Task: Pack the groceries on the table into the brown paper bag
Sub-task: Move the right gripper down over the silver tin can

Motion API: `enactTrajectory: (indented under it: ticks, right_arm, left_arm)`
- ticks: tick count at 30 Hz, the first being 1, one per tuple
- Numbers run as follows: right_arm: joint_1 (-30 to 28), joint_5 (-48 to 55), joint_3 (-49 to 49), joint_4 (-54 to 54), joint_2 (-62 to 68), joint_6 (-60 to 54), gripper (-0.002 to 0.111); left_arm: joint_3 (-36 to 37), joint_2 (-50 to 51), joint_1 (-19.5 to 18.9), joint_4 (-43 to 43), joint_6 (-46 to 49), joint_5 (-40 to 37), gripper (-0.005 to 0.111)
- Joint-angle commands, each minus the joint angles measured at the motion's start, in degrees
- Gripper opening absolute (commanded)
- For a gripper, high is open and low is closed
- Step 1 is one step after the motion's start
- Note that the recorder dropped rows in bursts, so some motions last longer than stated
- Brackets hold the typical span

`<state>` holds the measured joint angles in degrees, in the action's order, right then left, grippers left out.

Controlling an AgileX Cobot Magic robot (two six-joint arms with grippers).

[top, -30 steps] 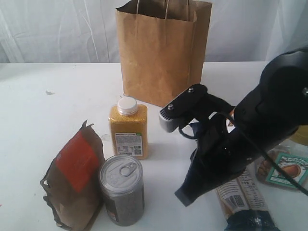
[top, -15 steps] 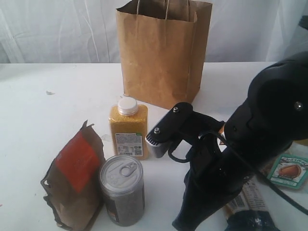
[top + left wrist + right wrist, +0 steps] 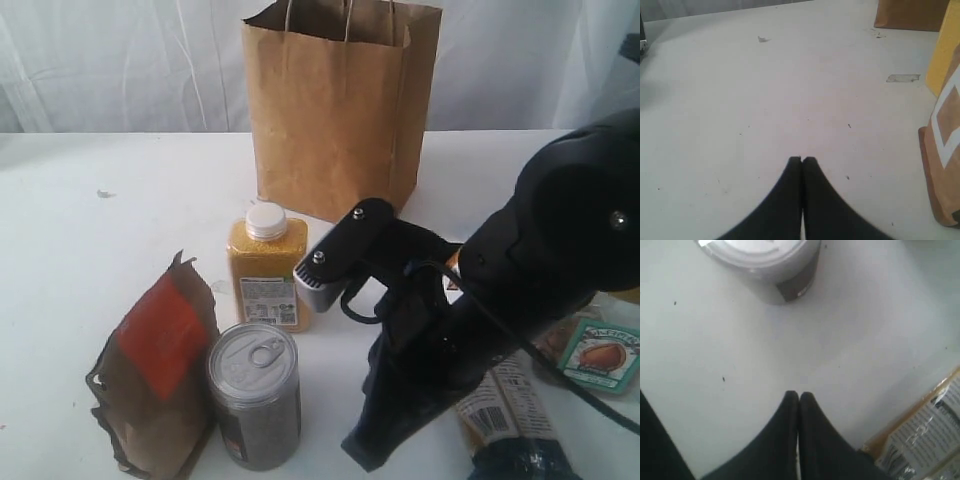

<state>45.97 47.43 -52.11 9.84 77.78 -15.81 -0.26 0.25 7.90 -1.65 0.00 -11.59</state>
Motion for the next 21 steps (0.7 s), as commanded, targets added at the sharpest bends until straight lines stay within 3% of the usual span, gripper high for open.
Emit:
enactTrajectory:
  ticks: [1, 6, 9, 16, 21]
  right_arm:
    - [0.2, -8.0, 0.2, 3.5, 1.9, -4.1, 0.0]
    - [0.2, -7.3, 0.2, 9.4, 5.4, -12.8, 0.004]
    - [0.2, -7.0, 0.2, 10.0, 5.7, -14.4, 0.016]
    - [0.2, -7.2, 0.2, 12.2, 5.6, -14.4, 0.061]
    - [0.2, -7.2, 0.2, 12.9, 5.6, -14.4, 0.067]
  left_arm:
    - [0.3, -0.3, 0.3, 0.0, 0.0, 0.1, 0.0]
    - [0.3, -0.3, 0.3, 0.0, 0.0, 0.1, 0.0]
    - [0.3, -0.3, 0.3, 0.0, 0.0, 0.1, 0.0]
    - [0.3, -0.3, 0.3, 0.0, 0.0, 0.1, 0.0]
    - [0.3, -0.3, 0.3, 0.0, 0.0, 0.1, 0.0]
